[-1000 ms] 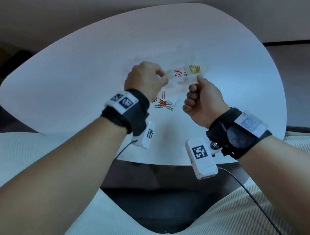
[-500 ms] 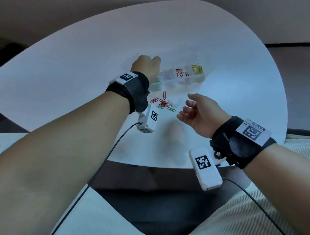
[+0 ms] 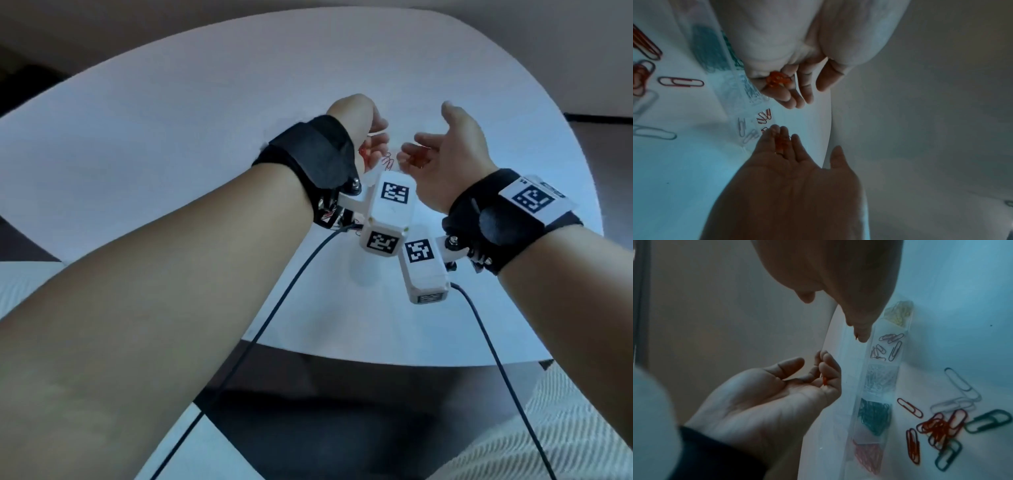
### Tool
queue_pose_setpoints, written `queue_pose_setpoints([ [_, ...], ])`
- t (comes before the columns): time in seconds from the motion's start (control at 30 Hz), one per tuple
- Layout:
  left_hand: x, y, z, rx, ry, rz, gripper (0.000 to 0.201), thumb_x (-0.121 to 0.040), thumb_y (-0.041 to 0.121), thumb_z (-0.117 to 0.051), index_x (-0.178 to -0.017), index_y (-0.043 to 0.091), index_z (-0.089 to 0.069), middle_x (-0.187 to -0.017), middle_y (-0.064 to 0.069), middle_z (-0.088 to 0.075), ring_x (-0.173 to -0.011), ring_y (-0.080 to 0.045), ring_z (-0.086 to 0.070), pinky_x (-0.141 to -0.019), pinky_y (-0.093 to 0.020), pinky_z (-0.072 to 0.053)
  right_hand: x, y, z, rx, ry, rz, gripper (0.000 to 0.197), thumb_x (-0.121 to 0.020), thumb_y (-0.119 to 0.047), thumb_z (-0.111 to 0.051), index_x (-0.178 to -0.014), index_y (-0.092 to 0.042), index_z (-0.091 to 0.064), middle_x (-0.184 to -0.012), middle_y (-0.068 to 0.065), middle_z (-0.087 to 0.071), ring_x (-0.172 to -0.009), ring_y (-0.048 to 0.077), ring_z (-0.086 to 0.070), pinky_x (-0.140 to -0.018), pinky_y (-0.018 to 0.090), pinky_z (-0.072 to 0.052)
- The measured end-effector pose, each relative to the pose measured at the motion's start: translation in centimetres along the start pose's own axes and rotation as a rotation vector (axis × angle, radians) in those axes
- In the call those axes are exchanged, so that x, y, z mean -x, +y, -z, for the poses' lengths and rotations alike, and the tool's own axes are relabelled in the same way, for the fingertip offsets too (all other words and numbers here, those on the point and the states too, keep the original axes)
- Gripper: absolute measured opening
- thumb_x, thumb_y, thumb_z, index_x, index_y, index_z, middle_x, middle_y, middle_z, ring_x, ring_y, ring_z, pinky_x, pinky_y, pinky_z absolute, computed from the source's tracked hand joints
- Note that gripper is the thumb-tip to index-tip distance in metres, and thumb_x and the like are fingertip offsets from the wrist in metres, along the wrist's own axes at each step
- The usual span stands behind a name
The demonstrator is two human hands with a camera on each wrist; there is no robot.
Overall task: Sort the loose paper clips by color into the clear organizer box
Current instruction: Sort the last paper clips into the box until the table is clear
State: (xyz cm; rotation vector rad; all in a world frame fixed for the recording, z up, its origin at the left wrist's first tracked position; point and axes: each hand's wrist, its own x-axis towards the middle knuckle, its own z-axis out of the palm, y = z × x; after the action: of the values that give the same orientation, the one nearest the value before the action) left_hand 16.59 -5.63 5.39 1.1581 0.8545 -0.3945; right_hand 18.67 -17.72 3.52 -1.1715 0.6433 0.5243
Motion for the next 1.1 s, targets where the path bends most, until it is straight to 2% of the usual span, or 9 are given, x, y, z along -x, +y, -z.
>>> queue_pose_setpoints([
  [0.17, -0.9, 0.4, -1.4, 0.037, 0.006, 0.013, 0.013, -0.092, 0.007, -0.040, -0.086, 0.004, -0.051, -0.073, -0.012, -0.052, -0.059, -0.021, -0.046, -0.046, -0.019, -0.040, 0.2, -0.1, 0.8, -0.016, -0.090, -0.046, 0.073, -0.093, -0.060, -0.044, -0.133, 0.001, -0.042, -0.150, 0.020, -0.036, -0.138, 0.034, -0.040, -0.112, 0.044, -0.036],
  [0.27, -1.7, -0.1, -2.6, 0.116, 0.003, -0.063, 0.008, -0.090, 0.003, -0.036, -0.089, 0.006, -0.044, -0.077, -0.014, -0.038, -0.059, -0.018, -0.032, -0.048, -0.024, -0.031, 0.7, 0.0, 1.5, -0.062, -0.080, -0.004, 0.064, -0.095, -0.057, -0.044, -0.126, -0.001, -0.048, -0.145, 0.012, -0.045, -0.126, 0.032, -0.053, -0.108, 0.036, -0.041],
  [0.3, -1.9, -0.3, -2.8, 0.111, 0.002, -0.083, 0.009, -0.090, 0.003, -0.036, -0.086, 0.006, -0.044, -0.078, -0.013, -0.036, -0.059, -0.018, -0.029, -0.051, -0.026, -0.028, 0.8, 0.0, 1.8, -0.064, -0.071, 0.017, 0.061, -0.096, -0.055, -0.043, -0.124, -0.002, -0.049, -0.114, 0.001, -0.046, -0.115, 0.028, -0.056, -0.105, 0.033, -0.042],
  [0.33, -2.3, -0.6, -3.0, 0.112, -0.006, -0.095, 0.013, -0.090, 0.003, -0.037, -0.080, 0.007, -0.043, -0.075, -0.011, -0.034, -0.057, -0.016, -0.027, -0.052, -0.027, -0.025, 0.9, 0.2, 2.1, -0.064, -0.064, 0.036, 0.059, -0.097, -0.053, -0.043, -0.125, -0.002, -0.048, -0.147, 0.018, -0.021, -0.113, 0.022, -0.054, -0.106, 0.033, -0.042],
  [0.43, -2.9, -1.4, -2.9, 0.079, -0.064, -0.104, 0.031, -0.091, 0.006, -0.038, -0.063, 0.016, -0.031, -0.057, 0.000, -0.025, -0.046, -0.014, -0.018, -0.047, -0.024, -0.017, 1.3, 0.6, 3.2, -0.098, -0.056, 0.074, 0.057, -0.099, -0.048, -0.043, -0.135, -0.003, -0.045, -0.141, 0.016, -0.048, -0.129, 0.023, -0.049, -0.106, 0.033, -0.042],
  [0.57, -1.5, -1.9, -1.3, 0.027, -0.116, -0.183, 0.018, -0.094, 0.015, -0.046, -0.094, 0.004, -0.060, -0.095, -0.013, -0.064, -0.080, -0.024, -0.061, -0.076, -0.032, -0.055, 2.1, 0.4, 4.5, -0.055, -0.014, 0.160, 0.021, -0.097, -0.018, -0.047, -0.105, -0.007, -0.062, -0.101, 0.011, -0.071, -0.092, 0.023, -0.072, -0.082, 0.031, -0.057],
  [0.77, 2.3, -3.9, 3.3, -0.536, 0.017, -0.446, 0.015, -0.087, 0.002, -0.052, -0.084, 0.005, -0.066, -0.069, -0.010, -0.070, -0.056, -0.019, -0.061, -0.060, -0.030, -0.058, 2.1, 2.1, 4.9, 0.533, -0.016, 0.324, 0.036, -0.077, 0.010, -0.033, -0.070, -0.013, -0.059, -0.060, 0.002, -0.061, -0.053, 0.019, -0.059, -0.051, 0.025, -0.046],
  [0.97, 1.5, -8.3, 7.1, -1.069, 0.099, -0.528, 0.013, -0.081, 0.012, -0.060, -0.086, 0.017, -0.071, -0.071, 0.002, -0.064, -0.065, -0.016, -0.059, -0.068, -0.027, -0.052, 1.1, 6.8, 3.6, 1.323, -0.112, 0.465, 0.029, -0.085, -0.005, -0.050, -0.088, -0.017, -0.076, -0.099, 0.000, -0.073, -0.094, 0.014, -0.065, -0.078, 0.018, -0.044],
  [1.1, -0.3, -9.5, 8.4, -1.298, 0.115, -0.638, 0.026, -0.089, 0.021, -0.059, -0.114, 0.021, -0.066, -0.105, -0.003, -0.065, -0.100, -0.023, -0.058, -0.083, -0.027, -0.041, 0.5, 8.3, 2.3, 1.454, -0.150, 0.590, 0.021, -0.089, -0.020, -0.063, -0.107, -0.019, -0.074, -0.106, 0.001, -0.072, -0.097, 0.016, -0.063, -0.080, 0.016, -0.041],
])
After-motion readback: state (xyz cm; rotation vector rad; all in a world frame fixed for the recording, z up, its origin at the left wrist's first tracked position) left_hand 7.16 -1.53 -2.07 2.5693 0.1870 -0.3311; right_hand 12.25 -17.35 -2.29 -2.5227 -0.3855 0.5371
